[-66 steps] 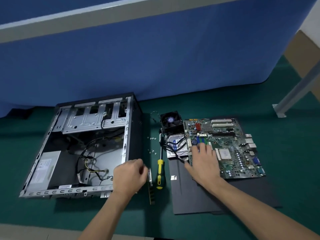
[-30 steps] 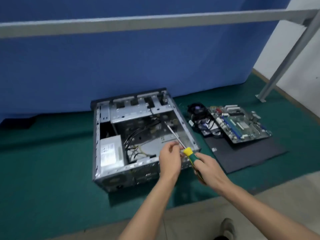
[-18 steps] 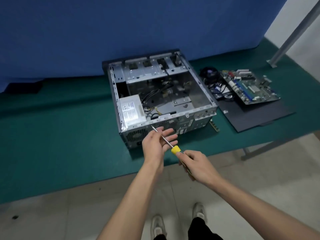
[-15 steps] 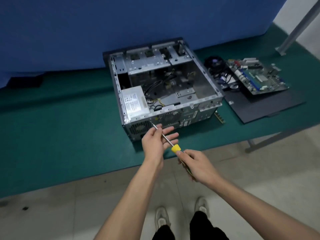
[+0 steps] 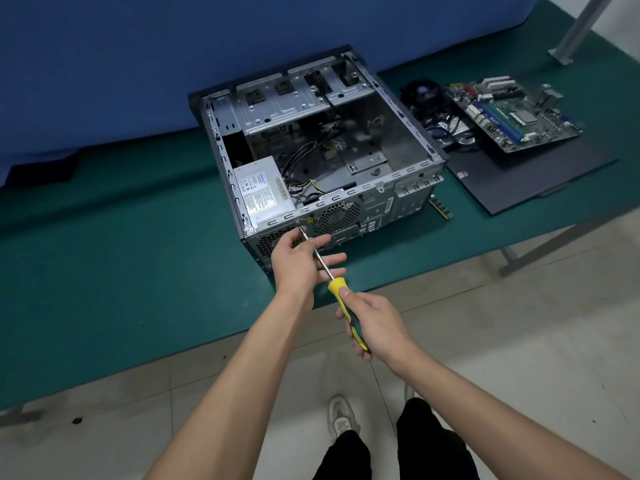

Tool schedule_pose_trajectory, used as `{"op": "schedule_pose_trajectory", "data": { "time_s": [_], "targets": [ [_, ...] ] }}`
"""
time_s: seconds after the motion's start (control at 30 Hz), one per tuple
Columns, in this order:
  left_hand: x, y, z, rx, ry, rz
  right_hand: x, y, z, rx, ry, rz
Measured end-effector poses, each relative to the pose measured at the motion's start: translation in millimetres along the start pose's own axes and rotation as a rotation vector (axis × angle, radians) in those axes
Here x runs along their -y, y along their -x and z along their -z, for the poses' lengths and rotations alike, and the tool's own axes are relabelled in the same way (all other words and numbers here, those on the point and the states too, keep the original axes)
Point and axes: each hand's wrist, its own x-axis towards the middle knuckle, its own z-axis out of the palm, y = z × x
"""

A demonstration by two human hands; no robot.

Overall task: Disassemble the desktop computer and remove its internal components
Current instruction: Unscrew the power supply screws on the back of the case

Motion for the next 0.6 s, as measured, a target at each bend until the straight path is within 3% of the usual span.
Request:
{"op": "schedule_pose_trajectory", "data": {
  "time_s": [0.6],
  "targets": [
    [-9,-7,-2,-0.016,-0.044,0.043,15,1,1,0.051,-0.065,-0.059]
  ]
}}
